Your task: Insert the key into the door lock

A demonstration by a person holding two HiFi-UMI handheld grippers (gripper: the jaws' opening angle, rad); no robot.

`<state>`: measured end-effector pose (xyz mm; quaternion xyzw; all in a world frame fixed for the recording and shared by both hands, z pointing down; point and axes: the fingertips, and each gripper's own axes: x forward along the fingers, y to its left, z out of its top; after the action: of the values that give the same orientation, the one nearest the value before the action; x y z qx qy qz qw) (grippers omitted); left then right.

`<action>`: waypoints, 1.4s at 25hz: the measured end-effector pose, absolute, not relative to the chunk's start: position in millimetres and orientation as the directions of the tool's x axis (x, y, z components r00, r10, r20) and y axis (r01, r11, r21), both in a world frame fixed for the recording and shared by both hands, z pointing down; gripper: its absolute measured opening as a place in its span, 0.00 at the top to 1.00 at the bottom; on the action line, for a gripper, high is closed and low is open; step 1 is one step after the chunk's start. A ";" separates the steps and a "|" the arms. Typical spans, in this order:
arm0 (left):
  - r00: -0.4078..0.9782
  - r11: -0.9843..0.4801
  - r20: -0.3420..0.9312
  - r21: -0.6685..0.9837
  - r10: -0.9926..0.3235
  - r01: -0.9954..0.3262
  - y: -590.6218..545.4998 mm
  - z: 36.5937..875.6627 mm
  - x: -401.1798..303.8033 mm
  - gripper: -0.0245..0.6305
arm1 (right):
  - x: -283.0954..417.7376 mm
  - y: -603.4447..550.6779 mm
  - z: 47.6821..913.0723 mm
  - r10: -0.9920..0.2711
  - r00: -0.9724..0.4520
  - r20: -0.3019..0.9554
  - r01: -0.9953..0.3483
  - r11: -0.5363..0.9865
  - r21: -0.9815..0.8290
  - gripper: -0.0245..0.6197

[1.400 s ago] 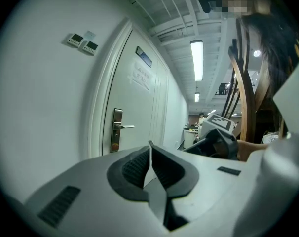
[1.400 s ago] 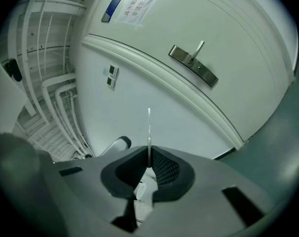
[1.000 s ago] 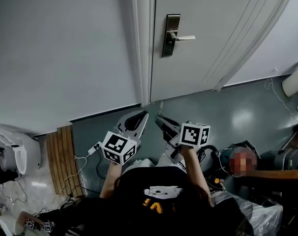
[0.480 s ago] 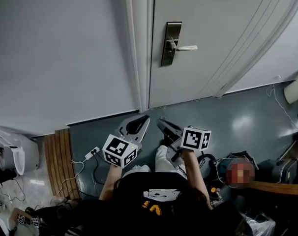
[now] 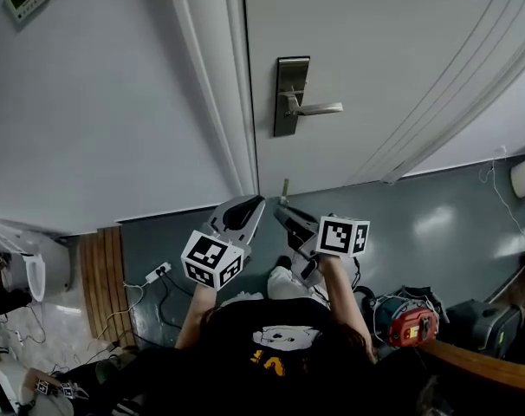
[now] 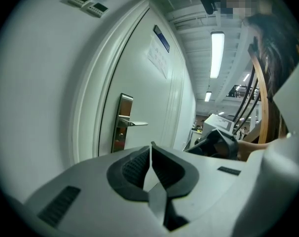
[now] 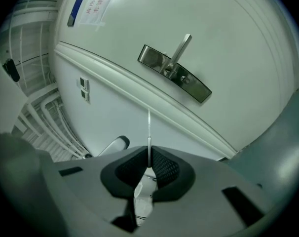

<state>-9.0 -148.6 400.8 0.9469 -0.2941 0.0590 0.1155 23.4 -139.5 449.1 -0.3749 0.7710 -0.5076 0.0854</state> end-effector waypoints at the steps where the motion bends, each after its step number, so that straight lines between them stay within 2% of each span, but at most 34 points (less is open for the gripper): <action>1: 0.815 -0.796 0.186 0.183 -0.548 -0.577 -153.4 401.7 -4.2 0.94 | 27.0 -144.9 450.3 -0.657 -0.712 0.248 -0.487 0.207 -0.848 0.93; 17: 0.731 -0.721 0.213 0.139 -0.648 -0.679 -180.2 396.0 35.1 0.94 | 61.5 -181.8 458.1 -0.548 -0.816 0.185 -0.384 0.275 -0.881 0.93; 35: 0.714 -0.707 0.216 0.120 -0.666 -0.697 -182.7 403.4 30.1 0.94 | 69.4 -224.7 471.4 -0.545 -0.827 0.142 -0.326 0.257 -0.910 0.93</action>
<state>30.1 -182.7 403.4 0.9205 -0.3702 0.0786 0.0969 69.4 -224.7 471.4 -0.2767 0.7864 -0.5429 0.1008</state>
